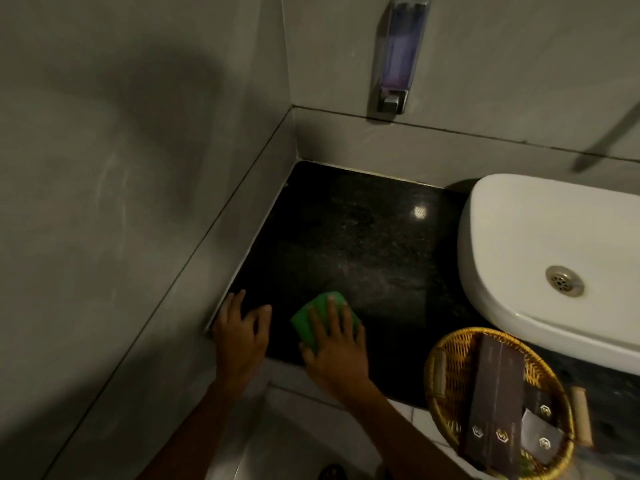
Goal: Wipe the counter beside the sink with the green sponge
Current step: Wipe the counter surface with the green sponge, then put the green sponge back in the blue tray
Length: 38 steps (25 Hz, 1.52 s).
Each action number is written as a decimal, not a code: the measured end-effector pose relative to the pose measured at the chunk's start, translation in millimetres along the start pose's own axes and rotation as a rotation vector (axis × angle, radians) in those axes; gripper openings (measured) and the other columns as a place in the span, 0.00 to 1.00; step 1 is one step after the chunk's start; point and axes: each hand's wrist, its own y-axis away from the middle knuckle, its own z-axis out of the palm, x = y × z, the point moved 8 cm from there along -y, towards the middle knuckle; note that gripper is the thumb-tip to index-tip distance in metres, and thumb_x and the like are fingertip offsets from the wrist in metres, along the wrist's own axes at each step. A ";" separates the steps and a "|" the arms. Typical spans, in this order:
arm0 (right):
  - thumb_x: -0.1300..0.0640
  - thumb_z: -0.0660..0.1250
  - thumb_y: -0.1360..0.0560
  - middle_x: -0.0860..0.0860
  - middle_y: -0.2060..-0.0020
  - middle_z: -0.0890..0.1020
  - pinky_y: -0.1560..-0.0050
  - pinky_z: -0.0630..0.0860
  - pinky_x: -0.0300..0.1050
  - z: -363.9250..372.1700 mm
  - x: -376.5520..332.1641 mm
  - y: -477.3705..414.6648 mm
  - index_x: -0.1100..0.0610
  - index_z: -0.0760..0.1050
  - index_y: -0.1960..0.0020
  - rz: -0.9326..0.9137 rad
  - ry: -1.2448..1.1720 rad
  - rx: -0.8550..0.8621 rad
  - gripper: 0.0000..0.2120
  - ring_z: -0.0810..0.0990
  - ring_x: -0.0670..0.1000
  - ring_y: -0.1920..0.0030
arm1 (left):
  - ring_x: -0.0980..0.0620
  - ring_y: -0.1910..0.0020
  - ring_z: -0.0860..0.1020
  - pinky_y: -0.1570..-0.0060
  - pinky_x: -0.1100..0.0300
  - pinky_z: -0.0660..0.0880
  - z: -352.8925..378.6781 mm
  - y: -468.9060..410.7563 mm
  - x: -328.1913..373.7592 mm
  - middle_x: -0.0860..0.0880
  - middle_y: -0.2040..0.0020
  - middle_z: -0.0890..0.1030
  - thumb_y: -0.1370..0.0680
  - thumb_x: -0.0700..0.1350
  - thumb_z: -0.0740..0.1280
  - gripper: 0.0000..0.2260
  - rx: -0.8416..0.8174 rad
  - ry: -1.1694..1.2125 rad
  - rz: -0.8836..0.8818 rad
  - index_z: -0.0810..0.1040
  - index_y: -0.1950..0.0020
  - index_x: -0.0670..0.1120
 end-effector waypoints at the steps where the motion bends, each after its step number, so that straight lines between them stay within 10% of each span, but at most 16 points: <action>1: 0.39 0.56 0.25 0.53 0.22 0.40 0.26 0.42 0.63 -8.3 14.6 3.9 0.46 0.46 0.23 0.060 -0.035 -0.049 0.36 0.37 0.59 0.23 | 0.39 0.31 0.67 0.34 0.41 0.66 2.1 13.3 7.6 0.41 0.31 0.72 0.24 0.59 0.60 0.22 -0.038 -0.096 0.033 0.81 0.43 0.44; 5: 0.52 0.60 0.23 0.59 0.25 0.60 0.30 0.66 0.54 -49.4 33.2 2.8 0.56 0.55 0.24 0.158 -0.416 -0.180 0.30 0.61 0.61 0.27 | 0.42 0.32 0.64 0.35 0.44 0.66 30.0 42.2 32.2 0.46 0.29 0.71 0.26 0.62 0.66 0.18 -0.232 -0.134 -0.049 0.85 0.51 0.50; 11: 0.65 0.59 0.25 0.60 0.33 0.72 0.38 0.76 0.51 -75.8 64.0 35.4 0.55 0.63 0.28 0.186 -0.750 -0.141 0.26 0.74 0.58 0.36 | 0.39 0.50 0.81 0.58 0.54 0.76 45.2 53.6 91.5 0.43 0.55 0.79 0.27 0.43 0.73 0.10 -0.373 0.441 -0.230 0.75 0.50 0.43; 19: 0.54 0.69 0.26 0.61 0.41 0.74 0.38 0.71 0.50 -159.8 96.9 70.7 0.63 0.68 0.35 0.172 -0.744 0.313 0.24 0.73 0.60 0.40 | 0.45 0.57 0.83 0.64 0.53 0.80 20.4 46.9 170.5 0.44 0.54 0.81 0.29 0.33 0.70 0.12 -0.427 1.015 -0.341 0.74 0.50 0.46; 23: 0.45 0.70 0.28 0.46 0.51 0.79 0.53 0.78 0.31 -222.6 187.5 119.0 0.50 0.69 0.43 0.149 -1.098 0.428 0.18 0.79 0.45 0.50 | 0.43 0.55 0.83 0.59 0.49 0.82 69.7 77.8 293.7 0.41 0.53 0.82 0.30 0.36 0.70 0.10 -0.651 1.183 -0.264 0.72 0.53 0.44; 30: 0.57 0.72 0.28 0.50 0.54 0.80 0.58 0.82 0.45 -317.2 462.1 245.0 0.49 0.65 0.42 0.421 -0.958 0.965 0.21 0.83 0.45 0.57 | 0.44 0.50 0.83 0.48 0.47 0.80 233.8 205.4 540.5 0.46 0.52 0.84 0.26 0.43 0.71 0.06 -0.782 0.727 0.221 0.80 0.54 0.54; 38: 0.64 0.70 0.29 0.62 0.54 0.81 0.49 0.74 0.53 -322.1 673.2 349.4 0.59 0.77 0.49 0.799 -0.610 1.022 0.10 0.78 0.62 0.51 | 0.42 0.45 0.81 0.42 0.52 0.75 397.1 350.8 672.3 0.39 0.44 0.83 0.25 0.43 0.69 0.17 -1.028 0.342 0.503 0.77 0.37 0.44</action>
